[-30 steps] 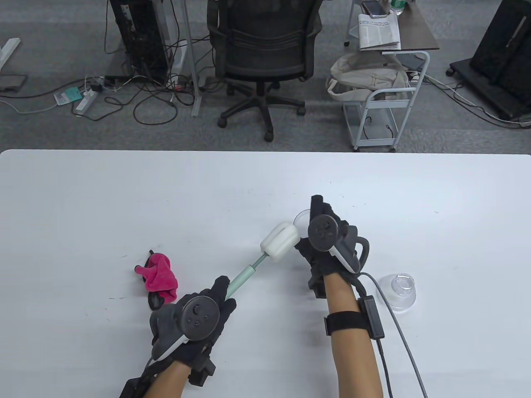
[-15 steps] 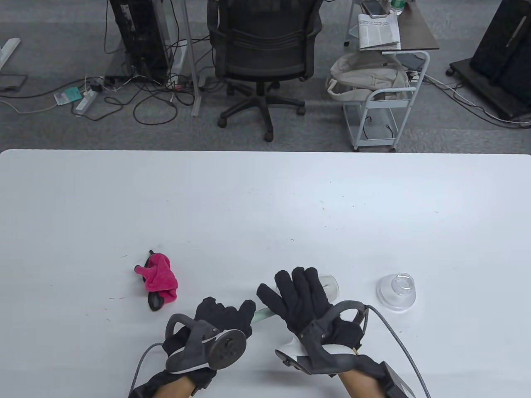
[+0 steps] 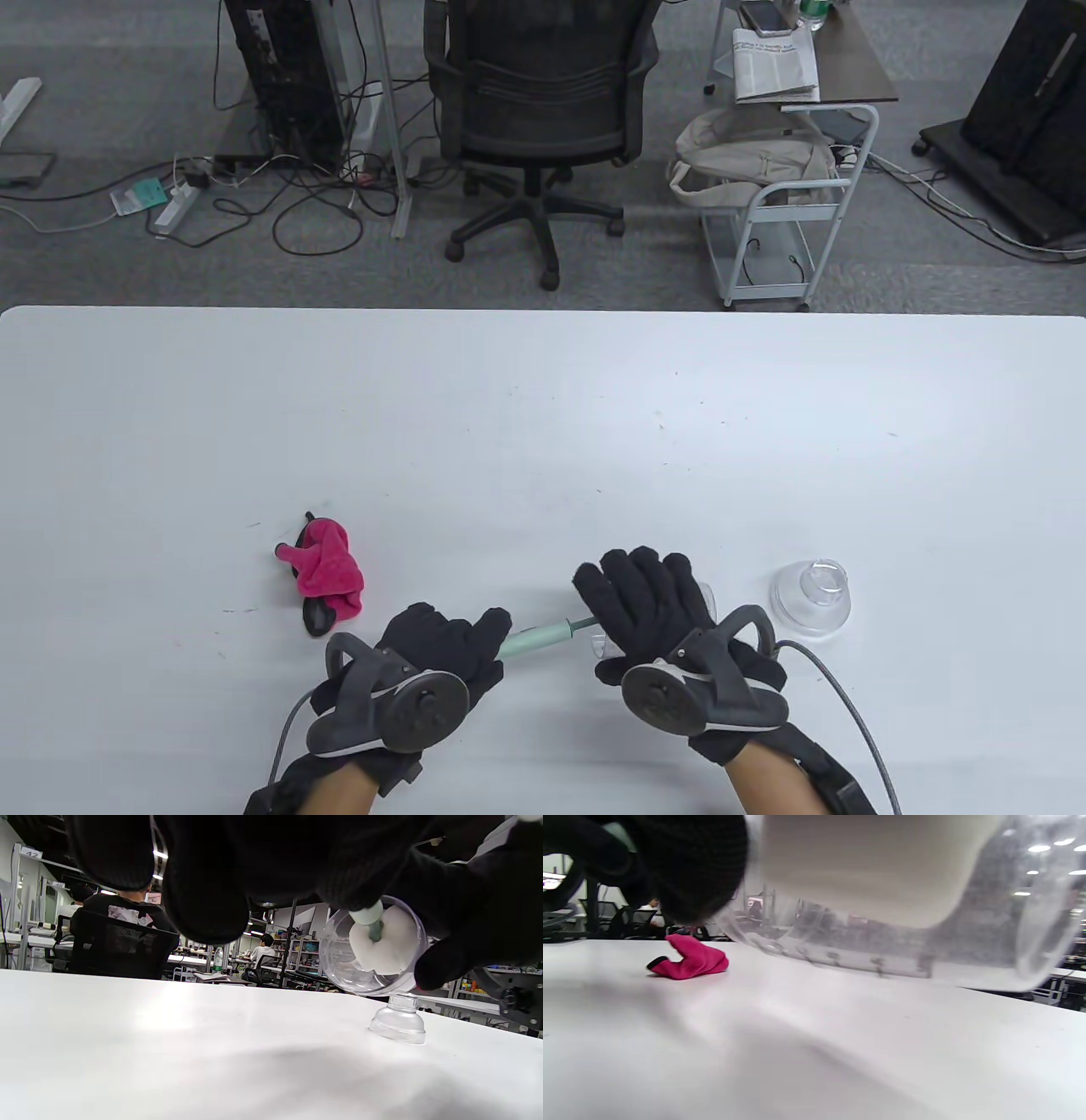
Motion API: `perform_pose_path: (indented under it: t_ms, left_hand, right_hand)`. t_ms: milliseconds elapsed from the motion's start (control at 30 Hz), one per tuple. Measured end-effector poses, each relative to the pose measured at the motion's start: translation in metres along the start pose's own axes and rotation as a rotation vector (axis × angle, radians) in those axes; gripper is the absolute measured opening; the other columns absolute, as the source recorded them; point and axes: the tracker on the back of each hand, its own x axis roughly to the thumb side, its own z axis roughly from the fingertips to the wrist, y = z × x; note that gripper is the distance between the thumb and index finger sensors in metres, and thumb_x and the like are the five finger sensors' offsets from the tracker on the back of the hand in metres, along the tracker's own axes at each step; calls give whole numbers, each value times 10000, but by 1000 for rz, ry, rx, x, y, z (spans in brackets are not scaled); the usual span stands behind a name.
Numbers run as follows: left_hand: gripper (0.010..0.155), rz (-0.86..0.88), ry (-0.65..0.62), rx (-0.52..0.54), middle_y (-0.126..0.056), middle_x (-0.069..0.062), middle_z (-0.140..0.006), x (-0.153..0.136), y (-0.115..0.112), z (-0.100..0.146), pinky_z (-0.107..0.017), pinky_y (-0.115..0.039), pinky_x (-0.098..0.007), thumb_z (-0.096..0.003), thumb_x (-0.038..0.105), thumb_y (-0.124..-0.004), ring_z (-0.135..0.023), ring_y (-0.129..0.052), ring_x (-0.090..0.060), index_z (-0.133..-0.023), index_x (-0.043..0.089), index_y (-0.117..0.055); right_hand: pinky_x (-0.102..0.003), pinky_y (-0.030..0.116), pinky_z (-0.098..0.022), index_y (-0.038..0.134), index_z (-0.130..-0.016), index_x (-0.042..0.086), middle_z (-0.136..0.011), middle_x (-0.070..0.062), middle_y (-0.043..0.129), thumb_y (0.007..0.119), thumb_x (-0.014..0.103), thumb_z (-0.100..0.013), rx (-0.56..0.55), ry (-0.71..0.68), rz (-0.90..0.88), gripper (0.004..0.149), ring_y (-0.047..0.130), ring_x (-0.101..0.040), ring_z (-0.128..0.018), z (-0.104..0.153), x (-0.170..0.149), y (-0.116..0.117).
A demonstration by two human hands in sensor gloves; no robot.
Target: Brush the shaker cup with the cup brush
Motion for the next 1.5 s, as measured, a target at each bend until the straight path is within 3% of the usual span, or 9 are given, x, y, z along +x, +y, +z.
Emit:
perform_pose_path:
  t_ms: [133,333,500,600,733,833,1067,1333,1500]
  left_hand:
    - [537,19,-18,-3,-974,-1,-514,0,0,0,-622,-746,-635,-513,384,-849,-588,-1019,-235,-992,173,-723]
    - [540,26,-71,51,-970,-6,-516,6,2,1,-668,-707,-628,-520,382,-844,-597,-1013,-230,-996,163,-716]
    - [539,-28,-13,75,-970,7,-519,-2,10,6,-638,-726,-640,-510,400,-844,-586,-1018,-236,-988,181,-724]
    - [537,2,-15,42,-972,13,-511,-3,7,5,-623,-741,-638,-511,416,-839,-564,-1026,-237,-985,188,-731]
    - [536,60,-37,13,-989,3,-438,-5,7,3,-620,-753,-624,-501,470,-839,-490,-1042,-230,-950,182,-782]
    - [536,91,-47,39,-995,-7,-417,-5,10,3,-631,-745,-622,-495,472,-847,-478,-1044,-227,-929,160,-805]
    - [528,12,-2,56,-994,6,-434,-10,18,8,-605,-767,-618,-486,469,-864,-497,-1042,-229,-916,169,-815]
    - [530,109,-42,-6,-998,-2,-427,-6,10,2,-597,-795,-600,-499,461,-859,-491,-1053,-231,-932,161,-803]
    - [530,44,-5,63,-1000,-1,-425,-6,17,7,-548,-837,-572,-490,454,-876,-483,-1052,-230,-920,151,-815]
  right_hand:
    - [-609,489,-784,146,-1087,130,-1156,-200,351,912,344,-415,-38,2,-23,1041,539,-471,-1070,2,-3,-6]
    - [-684,612,-694,189,-1114,195,-1141,-219,459,824,683,-351,-204,200,-11,1106,696,-537,-954,8,-30,-10]
    - [-695,569,-725,148,-1103,194,-1153,-206,400,885,503,-422,-50,111,37,1050,621,-523,-1007,10,-10,-13]
    - [-680,551,-748,182,-1100,177,-1158,-177,397,923,427,-406,-107,41,103,1046,601,-510,-1031,11,8,-11]
    - [-634,608,-748,210,-1092,209,-1143,-91,476,931,527,-347,-212,14,303,1084,693,-406,-1010,14,15,-10]
    - [-669,575,-739,233,-1096,213,-1150,-82,464,926,542,-347,-291,93,187,1072,675,-440,-1008,15,-5,-15]
    - [-689,575,-730,303,-1111,182,-1133,-154,528,947,532,-356,-84,94,4,1053,717,-450,-982,15,-16,-12]
    - [-667,559,-754,293,-1099,237,-1153,-62,487,961,519,-338,-247,38,120,1051,653,-406,-1038,14,-6,-14]
    - [-696,527,-745,280,-1109,228,-1164,-80,472,958,510,-356,-111,128,60,1052,602,-452,-1064,15,-25,-15]
